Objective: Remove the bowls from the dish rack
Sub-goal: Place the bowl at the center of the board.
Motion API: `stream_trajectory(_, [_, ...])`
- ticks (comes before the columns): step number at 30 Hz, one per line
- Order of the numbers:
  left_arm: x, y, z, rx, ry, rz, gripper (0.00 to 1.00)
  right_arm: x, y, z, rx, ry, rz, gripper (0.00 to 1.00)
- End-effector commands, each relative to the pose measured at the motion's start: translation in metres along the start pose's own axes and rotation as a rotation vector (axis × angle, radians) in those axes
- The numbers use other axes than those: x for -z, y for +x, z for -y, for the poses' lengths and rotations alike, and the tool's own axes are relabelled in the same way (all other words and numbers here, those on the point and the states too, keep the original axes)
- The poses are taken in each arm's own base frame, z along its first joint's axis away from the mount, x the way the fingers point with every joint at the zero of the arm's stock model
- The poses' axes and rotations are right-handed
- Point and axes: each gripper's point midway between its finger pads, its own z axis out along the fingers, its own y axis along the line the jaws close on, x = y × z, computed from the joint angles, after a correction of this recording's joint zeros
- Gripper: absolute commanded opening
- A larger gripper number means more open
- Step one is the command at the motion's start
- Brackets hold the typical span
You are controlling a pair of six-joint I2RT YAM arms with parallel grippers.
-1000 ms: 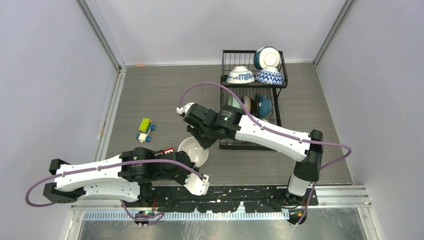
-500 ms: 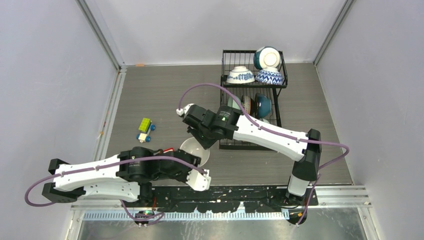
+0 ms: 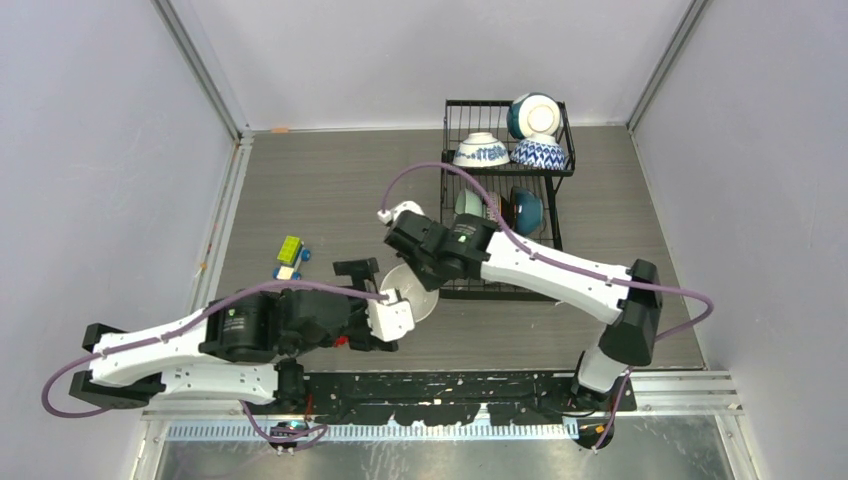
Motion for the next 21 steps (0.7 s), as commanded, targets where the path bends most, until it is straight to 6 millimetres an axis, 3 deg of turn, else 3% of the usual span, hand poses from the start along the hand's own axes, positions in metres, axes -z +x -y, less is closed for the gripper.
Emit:
stream_trajectory(1, [0.027, -0.027, -0.050, 0.297, -0.236, 0.122, 1.00, 0.041, -0.035, 0.042, -0.185, 0.040, 0.247, 0.01])
stream_trajectory(5, [0.030, -0.025, -0.057, 0.449, -0.294, 0.108, 1.00, 0.053, -0.027, 0.054, -0.240, 0.012, 0.338, 0.01])
stream_trajectory(10, [-0.001, -0.048, -0.035, 0.767, -0.253, 0.258, 1.00, 0.053, -0.011, 0.057, -0.295, -0.024, 0.418, 0.01])
stream_trajectory(14, [-0.020, -0.051, -0.045, 1.111, -0.318, 0.369, 1.00, 0.050, -0.006, 0.061, -0.342, -0.017, 0.443, 0.01])
stream_trajectory(17, [-0.038, -0.034, -0.056, 1.363, -0.371, 0.328, 0.97, 0.049, -0.006, 0.064, -0.390, -0.007, 0.461, 0.01])
stream_trajectory(21, [-0.061, -0.006, -0.049, 1.593, -0.366, 0.116, 0.93, 0.052, -0.011, 0.067, -0.446, -0.001, 0.491, 0.01])
